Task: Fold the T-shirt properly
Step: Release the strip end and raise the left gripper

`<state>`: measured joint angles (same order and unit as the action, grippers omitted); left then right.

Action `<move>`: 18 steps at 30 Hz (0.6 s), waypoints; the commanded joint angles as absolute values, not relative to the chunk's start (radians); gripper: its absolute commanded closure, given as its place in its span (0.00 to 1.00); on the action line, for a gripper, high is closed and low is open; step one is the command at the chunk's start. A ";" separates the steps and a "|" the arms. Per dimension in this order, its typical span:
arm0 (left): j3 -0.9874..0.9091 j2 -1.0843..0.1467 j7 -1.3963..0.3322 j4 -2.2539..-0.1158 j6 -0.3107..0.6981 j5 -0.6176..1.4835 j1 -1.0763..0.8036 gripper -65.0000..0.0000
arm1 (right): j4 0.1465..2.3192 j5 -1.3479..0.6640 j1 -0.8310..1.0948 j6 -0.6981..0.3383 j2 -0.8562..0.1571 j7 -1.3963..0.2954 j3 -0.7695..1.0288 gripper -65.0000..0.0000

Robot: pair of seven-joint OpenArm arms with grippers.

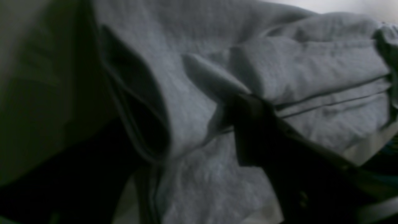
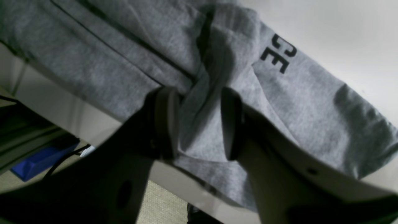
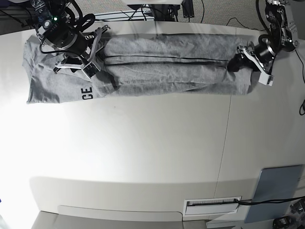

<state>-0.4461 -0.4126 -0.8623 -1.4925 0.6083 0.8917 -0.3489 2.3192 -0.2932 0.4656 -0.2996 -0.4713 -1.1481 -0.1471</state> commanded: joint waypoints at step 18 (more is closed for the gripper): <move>-0.448 -0.451 -0.774 -1.660 0.406 0.587 -0.356 1.00 | 2.333 -0.006 0.463 -0.201 -0.482 -1.063 -0.140 0.65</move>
